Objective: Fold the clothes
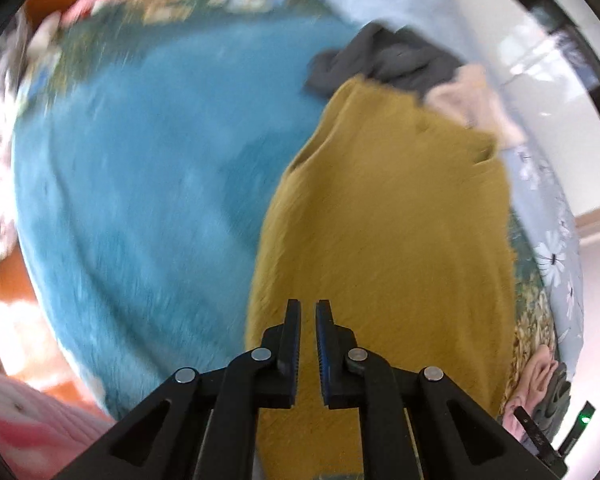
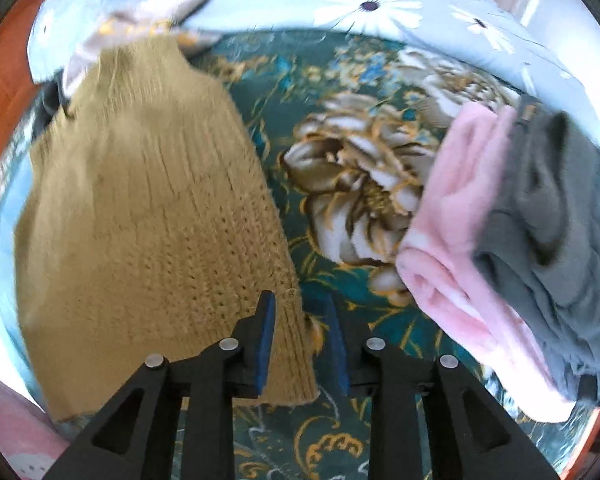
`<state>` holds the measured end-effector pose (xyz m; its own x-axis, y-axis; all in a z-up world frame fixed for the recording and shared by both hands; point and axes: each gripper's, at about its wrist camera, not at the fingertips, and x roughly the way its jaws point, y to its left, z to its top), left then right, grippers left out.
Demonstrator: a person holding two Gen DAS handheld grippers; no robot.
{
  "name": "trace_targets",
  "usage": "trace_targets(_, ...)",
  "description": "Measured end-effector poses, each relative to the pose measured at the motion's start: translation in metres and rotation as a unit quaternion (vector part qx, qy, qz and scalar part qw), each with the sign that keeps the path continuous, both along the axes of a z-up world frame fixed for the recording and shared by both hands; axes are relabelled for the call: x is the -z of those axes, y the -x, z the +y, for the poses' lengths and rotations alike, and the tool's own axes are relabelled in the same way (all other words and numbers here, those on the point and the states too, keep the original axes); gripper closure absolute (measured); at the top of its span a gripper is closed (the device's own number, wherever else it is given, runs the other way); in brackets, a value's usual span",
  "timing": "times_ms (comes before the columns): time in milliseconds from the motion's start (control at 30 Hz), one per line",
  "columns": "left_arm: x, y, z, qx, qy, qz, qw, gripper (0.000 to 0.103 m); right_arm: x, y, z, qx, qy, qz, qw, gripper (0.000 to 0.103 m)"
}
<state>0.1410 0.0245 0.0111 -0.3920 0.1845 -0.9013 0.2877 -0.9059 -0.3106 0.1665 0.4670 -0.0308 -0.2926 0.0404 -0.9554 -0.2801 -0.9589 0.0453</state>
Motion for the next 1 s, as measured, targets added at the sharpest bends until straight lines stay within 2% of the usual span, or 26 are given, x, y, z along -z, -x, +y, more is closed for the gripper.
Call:
trace_targets(133,-0.019,0.007,-0.013,0.009,0.005,0.043,0.999,0.092,-0.02,-0.003,-0.007,0.002,-0.004,0.027,1.0,0.076)
trace_targets(233,-0.013,0.033,-0.007,0.002,-0.009,0.047,0.9988,0.092,-0.035,-0.006,-0.015,0.002,-0.003,0.045,0.999,0.076)
trace_targets(333,-0.012,0.031,0.002,0.001,-0.02,0.042,0.9989,0.092,-0.053,-0.006,-0.022,0.0,0.001,0.063,0.998,0.076)
trace_targets(433,-0.012,0.041,0.014,-0.001,-0.036,0.037,0.9987,0.093,-0.068,0.009,-0.031,-0.003,0.003,0.078,0.997,0.076)
trace_targets(567,-0.024,0.059,0.014,-0.005,-0.029,0.058,0.9979,0.093,-0.087,0.038,-0.052,-0.03,0.008,0.103,0.994,0.076)
trace_targets(633,-0.022,0.069,0.012,-0.003,-0.03,0.066,0.9974,0.093,-0.094,0.054,-0.064,-0.049,0.008,0.113,0.992,0.072)
trace_targets(800,0.014,0.098,0.012,0.006,-0.017,0.054,0.9984,0.093,-0.079,0.095,-0.083,-0.104,-0.002,0.103,0.989,0.071)
trace_targets(1000,0.042,0.138,0.015,0.037,0.007,0.041,0.9985,0.093,-0.04,0.156,-0.085,-0.139,-0.016,0.053,0.989,0.071)
